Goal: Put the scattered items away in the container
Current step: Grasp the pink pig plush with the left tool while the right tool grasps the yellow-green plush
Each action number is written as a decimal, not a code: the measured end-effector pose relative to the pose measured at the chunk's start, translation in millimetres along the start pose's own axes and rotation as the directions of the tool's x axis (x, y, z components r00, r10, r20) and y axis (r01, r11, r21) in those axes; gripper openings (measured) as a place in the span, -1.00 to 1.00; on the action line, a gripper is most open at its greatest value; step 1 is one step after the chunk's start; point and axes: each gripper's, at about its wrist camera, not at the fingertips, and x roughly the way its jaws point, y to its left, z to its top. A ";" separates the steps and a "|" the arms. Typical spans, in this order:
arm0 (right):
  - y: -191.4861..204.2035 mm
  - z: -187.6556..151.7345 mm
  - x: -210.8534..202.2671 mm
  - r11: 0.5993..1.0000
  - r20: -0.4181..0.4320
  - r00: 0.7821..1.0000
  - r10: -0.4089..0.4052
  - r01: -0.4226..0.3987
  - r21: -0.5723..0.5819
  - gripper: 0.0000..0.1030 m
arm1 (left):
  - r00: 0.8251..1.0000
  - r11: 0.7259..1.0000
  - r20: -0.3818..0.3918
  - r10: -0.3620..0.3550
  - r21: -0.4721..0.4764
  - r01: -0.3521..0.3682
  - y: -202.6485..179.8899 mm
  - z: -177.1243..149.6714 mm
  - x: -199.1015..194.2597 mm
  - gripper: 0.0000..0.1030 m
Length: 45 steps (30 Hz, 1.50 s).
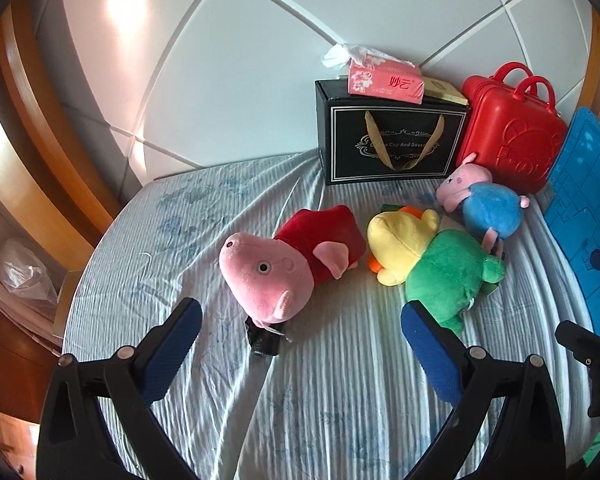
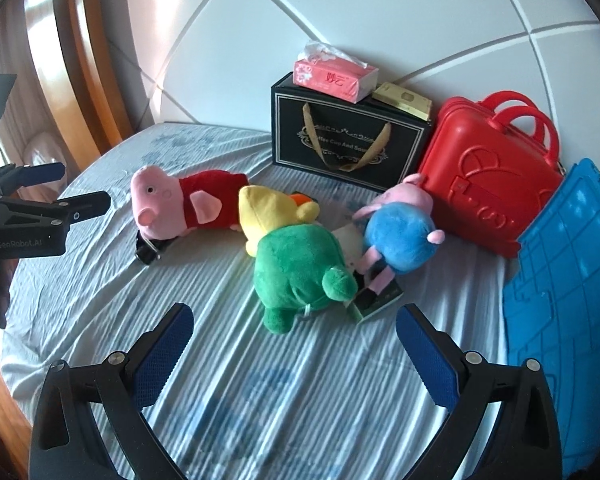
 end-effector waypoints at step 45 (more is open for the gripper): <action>17.7 24.7 231.1 0.963 -0.128 0.976 -0.177 0.144 -0.229 1.00 | 0.964 0.970 -0.211 0.161 0.212 -0.116 14.2 10.6 236.6 0.97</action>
